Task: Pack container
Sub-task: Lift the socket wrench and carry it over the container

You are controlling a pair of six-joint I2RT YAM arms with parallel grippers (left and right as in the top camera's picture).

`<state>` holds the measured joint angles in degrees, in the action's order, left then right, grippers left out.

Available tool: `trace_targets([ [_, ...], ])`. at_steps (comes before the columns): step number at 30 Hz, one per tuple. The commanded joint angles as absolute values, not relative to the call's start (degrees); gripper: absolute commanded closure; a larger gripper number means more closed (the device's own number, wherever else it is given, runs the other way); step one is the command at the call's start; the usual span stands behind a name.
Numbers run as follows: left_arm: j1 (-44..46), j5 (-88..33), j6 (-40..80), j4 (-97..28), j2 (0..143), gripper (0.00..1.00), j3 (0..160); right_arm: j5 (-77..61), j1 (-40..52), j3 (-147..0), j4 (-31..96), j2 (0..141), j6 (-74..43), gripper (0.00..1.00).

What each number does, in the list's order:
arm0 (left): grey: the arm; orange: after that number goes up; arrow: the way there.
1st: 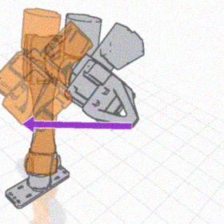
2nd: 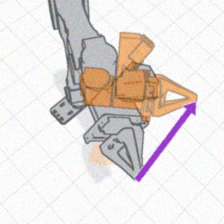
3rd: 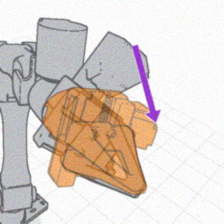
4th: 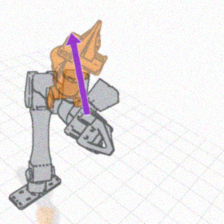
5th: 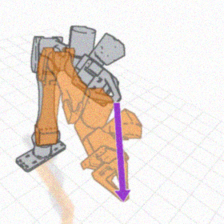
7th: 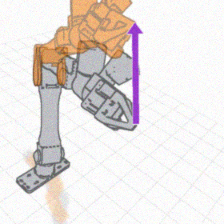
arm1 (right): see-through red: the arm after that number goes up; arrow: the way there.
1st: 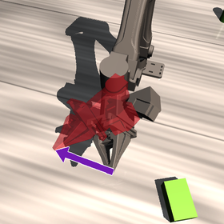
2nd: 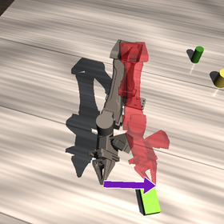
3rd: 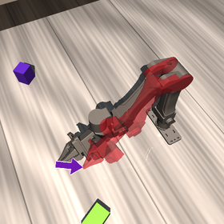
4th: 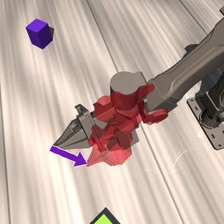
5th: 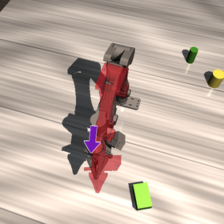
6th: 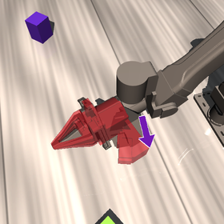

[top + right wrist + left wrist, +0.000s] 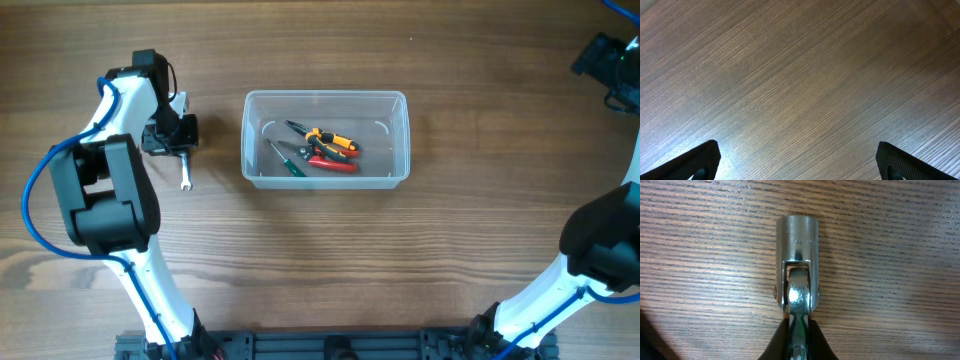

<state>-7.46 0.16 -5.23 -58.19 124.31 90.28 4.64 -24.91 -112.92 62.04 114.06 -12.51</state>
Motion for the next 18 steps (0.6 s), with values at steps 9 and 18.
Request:
trace_targets([
  [9, -6.15, 0.03, -4.05, -59.48, 112.33, 0.96, 95.77, 4.21, -24.62, -112.86, 61.91, 114.21, -12.38, 0.0],
  [18, 6.07, -1.87, -4.29, -61.28, 98.04, 0.96, 97.73, 4.21, -24.62, -112.86, 61.91, 114.21, -12.36, 0.0],
])
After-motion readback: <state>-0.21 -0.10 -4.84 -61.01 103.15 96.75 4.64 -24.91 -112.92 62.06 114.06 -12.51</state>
